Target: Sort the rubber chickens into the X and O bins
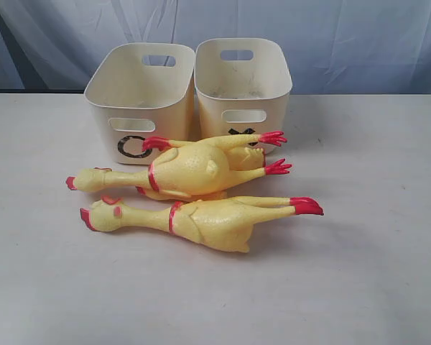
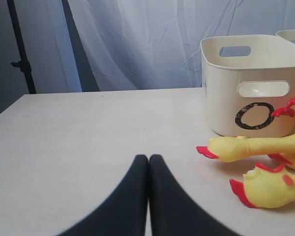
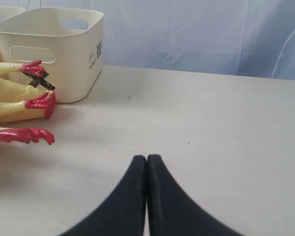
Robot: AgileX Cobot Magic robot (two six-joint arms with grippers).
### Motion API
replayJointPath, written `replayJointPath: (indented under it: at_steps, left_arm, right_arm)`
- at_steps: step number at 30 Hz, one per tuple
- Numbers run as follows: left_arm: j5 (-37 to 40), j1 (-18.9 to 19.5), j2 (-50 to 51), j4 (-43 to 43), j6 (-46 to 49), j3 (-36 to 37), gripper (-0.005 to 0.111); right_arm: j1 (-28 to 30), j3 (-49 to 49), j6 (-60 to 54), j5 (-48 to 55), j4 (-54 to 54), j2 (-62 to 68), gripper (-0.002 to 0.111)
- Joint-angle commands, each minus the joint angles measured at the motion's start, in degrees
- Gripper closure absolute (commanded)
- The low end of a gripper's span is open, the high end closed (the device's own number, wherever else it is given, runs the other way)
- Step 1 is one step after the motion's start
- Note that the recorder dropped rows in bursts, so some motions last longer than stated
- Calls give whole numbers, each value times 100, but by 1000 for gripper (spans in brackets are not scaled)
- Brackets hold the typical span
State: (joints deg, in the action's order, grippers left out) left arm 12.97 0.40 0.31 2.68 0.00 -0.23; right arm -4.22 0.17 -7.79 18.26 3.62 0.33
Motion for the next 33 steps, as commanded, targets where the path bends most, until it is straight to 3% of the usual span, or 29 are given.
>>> replayJointPath:
  at_steps: [1,33]
  left_arm:
    - [-58,7,-31,0,0,23,106]
    - [-58,7,-31,-8,0,23,106]
  right_arm:
    - [19,-17,-4,-81,-10,-33,109]
    - [19,-17,-4,-81,-55,-33,109]
